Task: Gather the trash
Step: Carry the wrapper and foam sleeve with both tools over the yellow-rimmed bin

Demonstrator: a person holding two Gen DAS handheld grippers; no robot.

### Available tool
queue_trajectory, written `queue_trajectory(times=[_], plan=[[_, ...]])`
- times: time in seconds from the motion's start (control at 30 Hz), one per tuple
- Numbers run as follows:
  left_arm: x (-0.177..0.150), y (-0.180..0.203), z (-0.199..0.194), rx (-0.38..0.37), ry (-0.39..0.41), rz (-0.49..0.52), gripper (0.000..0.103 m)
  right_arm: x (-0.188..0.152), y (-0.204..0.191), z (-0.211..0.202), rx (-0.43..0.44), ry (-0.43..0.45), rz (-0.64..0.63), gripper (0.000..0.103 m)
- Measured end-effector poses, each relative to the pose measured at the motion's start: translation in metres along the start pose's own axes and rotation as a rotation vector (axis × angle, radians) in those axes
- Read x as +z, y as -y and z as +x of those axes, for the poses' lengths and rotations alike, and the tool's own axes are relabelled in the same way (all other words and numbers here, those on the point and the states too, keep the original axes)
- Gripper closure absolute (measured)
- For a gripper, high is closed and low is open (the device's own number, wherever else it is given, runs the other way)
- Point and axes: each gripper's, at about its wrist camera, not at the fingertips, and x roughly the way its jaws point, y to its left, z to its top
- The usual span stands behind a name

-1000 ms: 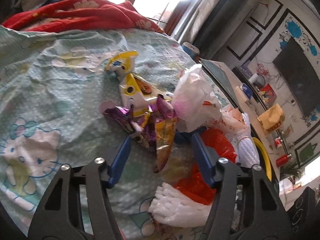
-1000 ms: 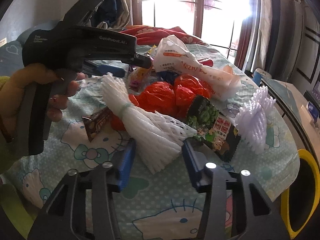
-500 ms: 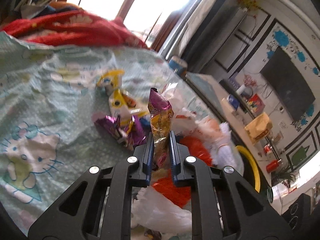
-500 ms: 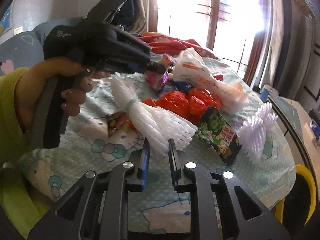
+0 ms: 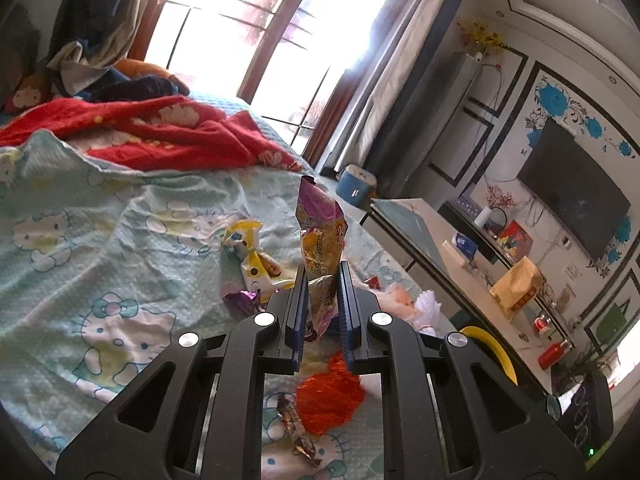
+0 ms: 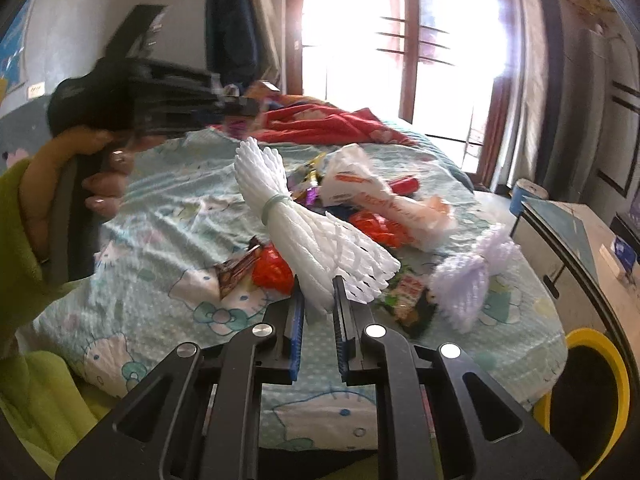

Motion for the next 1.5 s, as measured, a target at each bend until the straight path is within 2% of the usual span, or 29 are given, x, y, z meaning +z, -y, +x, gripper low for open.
queue_trajectory(times=[0.27,0.87,1.17,1.5], plan=[[-0.008,0.038,-0.001,-0.053,-0.013,0.062,0.094,0.005,0.040,-0.018,-0.072,0.030,0.098,0.090],[-0.046,0.137,0.038,-0.199,-0.109,0.220,0.094,-0.003,0.128,-0.072,-0.252,0.090,0.282,0.090],[-0.065,0.181,0.059,-0.265,-0.158,0.296,0.094,-0.023,0.165,-0.095,-0.358,0.095,0.376,0.090],[-0.089,0.227,0.084,-0.334,-0.215,0.372,0.094,-0.061,0.209,-0.115,-0.473,0.067,0.505,0.090]])
